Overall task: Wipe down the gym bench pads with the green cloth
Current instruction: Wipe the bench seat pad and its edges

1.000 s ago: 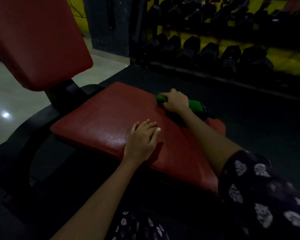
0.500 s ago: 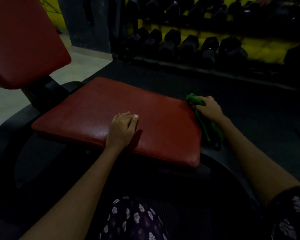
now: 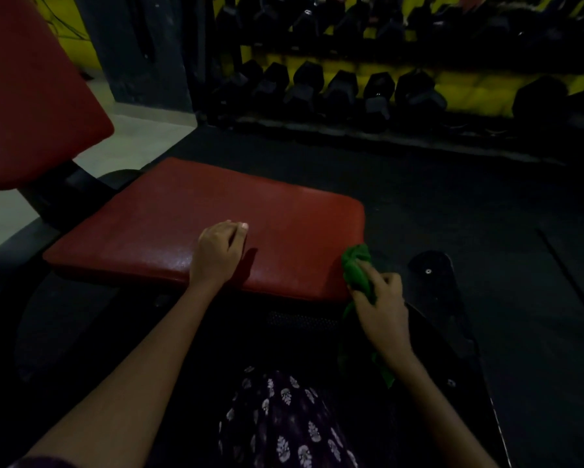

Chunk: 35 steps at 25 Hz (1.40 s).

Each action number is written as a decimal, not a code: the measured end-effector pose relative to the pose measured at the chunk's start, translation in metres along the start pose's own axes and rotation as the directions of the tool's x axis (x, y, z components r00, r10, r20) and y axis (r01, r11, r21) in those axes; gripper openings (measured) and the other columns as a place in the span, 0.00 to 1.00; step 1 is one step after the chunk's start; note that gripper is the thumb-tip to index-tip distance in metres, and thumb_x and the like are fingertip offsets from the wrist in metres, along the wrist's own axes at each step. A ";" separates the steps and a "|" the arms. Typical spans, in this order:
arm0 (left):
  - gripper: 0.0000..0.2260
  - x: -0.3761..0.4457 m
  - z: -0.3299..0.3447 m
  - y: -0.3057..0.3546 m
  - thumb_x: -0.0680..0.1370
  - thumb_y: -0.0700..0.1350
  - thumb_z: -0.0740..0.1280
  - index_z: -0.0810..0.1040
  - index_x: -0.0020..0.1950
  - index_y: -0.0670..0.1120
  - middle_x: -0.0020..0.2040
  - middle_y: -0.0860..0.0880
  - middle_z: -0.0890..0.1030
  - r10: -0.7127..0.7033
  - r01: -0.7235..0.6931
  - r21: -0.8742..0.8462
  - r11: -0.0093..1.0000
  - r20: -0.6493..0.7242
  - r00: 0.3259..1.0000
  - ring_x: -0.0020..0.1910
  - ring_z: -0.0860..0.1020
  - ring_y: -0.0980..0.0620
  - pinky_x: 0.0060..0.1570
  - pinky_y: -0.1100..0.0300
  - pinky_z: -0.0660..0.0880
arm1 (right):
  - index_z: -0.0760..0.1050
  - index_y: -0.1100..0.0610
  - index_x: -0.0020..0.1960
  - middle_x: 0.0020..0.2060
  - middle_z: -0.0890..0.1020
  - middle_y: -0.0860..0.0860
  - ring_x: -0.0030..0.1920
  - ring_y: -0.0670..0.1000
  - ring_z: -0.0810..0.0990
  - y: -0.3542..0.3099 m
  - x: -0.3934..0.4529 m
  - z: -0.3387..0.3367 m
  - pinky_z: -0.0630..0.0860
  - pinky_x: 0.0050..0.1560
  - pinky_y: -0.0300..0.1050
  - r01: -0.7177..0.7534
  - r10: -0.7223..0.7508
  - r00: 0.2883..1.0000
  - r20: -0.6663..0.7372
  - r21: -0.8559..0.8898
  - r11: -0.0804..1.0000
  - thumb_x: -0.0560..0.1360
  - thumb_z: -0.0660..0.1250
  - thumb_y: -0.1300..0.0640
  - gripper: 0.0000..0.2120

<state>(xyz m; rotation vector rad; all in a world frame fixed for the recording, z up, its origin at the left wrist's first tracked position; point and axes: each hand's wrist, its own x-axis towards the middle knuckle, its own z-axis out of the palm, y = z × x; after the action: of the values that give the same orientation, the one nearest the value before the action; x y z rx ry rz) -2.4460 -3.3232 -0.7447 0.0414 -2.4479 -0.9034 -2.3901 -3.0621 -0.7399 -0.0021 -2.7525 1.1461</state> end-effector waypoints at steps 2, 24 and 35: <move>0.17 0.001 0.001 -0.001 0.80 0.48 0.58 0.79 0.41 0.39 0.38 0.45 0.80 0.014 -0.014 0.030 0.999 -0.003 1.000 0.38 0.76 0.47 0.46 0.52 0.73 | 0.68 0.47 0.70 0.52 0.65 0.49 0.45 0.50 0.72 0.001 -0.011 0.005 0.68 0.44 0.41 0.020 -0.021 0.999 -0.036 -0.024 1.000 0.75 0.64 0.58 0.24; 0.12 0.007 0.003 -0.002 0.80 0.45 0.61 0.77 0.42 0.39 0.36 0.51 0.72 0.058 -0.053 0.121 0.991 -0.034 0.998 0.37 0.70 0.52 0.43 0.58 0.64 | 0.66 0.45 0.71 0.57 0.69 0.54 0.50 0.54 0.73 -0.009 -0.007 -0.017 0.69 0.39 0.44 0.319 -0.271 0.947 0.175 -0.382 0.867 0.72 0.66 0.56 0.28; 0.13 0.007 -0.031 -0.014 0.78 0.40 0.64 0.75 0.60 0.36 0.64 0.40 0.73 -0.058 0.065 -0.045 0.997 0.133 0.989 0.63 0.72 0.47 0.60 0.64 0.64 | 0.65 0.44 0.71 0.57 0.70 0.55 0.53 0.57 0.73 -0.075 0.073 0.026 0.71 0.45 0.48 0.739 -0.502 0.673 0.543 -0.485 0.467 0.75 0.63 0.51 0.24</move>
<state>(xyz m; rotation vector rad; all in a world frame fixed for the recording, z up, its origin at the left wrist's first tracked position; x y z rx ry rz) -2.4395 -3.3538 -0.7303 0.0416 -2.5572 -1.0223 -2.4617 -3.1292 -0.6946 1.1319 -2.8052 -0.1191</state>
